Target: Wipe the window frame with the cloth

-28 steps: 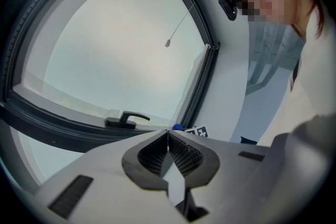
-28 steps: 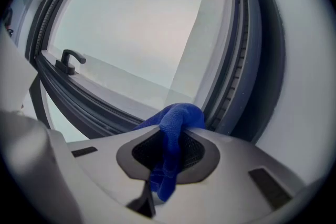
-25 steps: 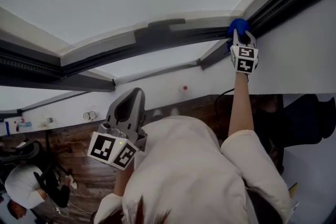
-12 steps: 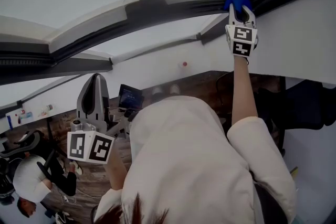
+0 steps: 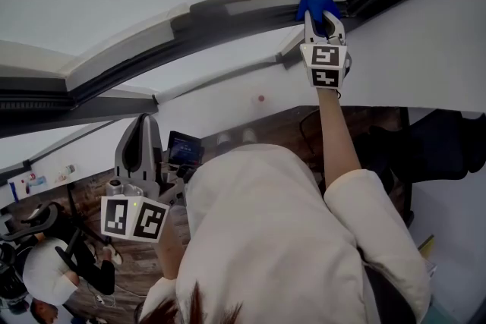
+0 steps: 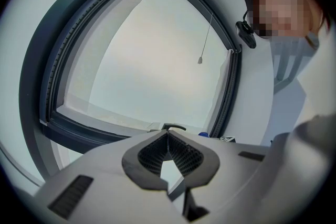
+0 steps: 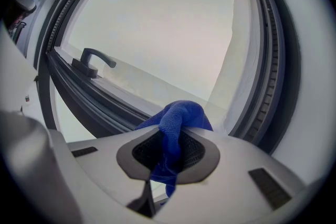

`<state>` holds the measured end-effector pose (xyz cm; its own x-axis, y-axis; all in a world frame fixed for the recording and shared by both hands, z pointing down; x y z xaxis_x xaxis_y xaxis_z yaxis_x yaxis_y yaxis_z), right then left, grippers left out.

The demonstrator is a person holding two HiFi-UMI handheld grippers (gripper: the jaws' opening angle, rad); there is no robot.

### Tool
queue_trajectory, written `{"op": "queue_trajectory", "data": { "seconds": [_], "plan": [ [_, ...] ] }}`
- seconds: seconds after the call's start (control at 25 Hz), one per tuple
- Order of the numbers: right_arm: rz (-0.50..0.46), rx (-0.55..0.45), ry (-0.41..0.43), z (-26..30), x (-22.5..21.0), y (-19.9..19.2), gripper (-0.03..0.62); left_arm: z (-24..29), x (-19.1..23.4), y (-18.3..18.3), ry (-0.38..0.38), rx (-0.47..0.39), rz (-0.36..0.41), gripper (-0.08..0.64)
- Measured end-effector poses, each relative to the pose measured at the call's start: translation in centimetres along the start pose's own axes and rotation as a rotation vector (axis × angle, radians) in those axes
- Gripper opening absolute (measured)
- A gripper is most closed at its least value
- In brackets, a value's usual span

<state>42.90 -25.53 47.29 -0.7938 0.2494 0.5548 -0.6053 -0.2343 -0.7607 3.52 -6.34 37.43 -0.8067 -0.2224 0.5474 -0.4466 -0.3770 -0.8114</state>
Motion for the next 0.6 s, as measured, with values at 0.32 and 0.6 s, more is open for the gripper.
{"op": "queue_trajectory", "data": {
  "seconds": [0.32, 0.6],
  "plan": [
    [-0.056, -0.014, 0.022, -0.3, 2.6, 1.5, 0.046, -0.4, 0.2, -0.3, -0.001, -0.001, -0.009, 0.011],
    [-0.083, -0.036, 0.059, -0.8, 5.2, 3.3, 0.046, -1.1, 0.4, -0.4, -0.003, -0.010, -0.019, 0.011]
  ]
}}
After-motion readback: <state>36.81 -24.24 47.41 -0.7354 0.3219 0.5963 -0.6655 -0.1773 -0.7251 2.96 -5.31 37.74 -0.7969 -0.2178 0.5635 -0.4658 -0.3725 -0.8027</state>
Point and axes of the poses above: the fingertips, and each gripper's own axes: z forward along the fingers, x to its left, y out of its top, the point moved 8 cm from there along -z, backward along the fingers, and after that the axes turned 10 degrees about -z, right-handed, at the moved point
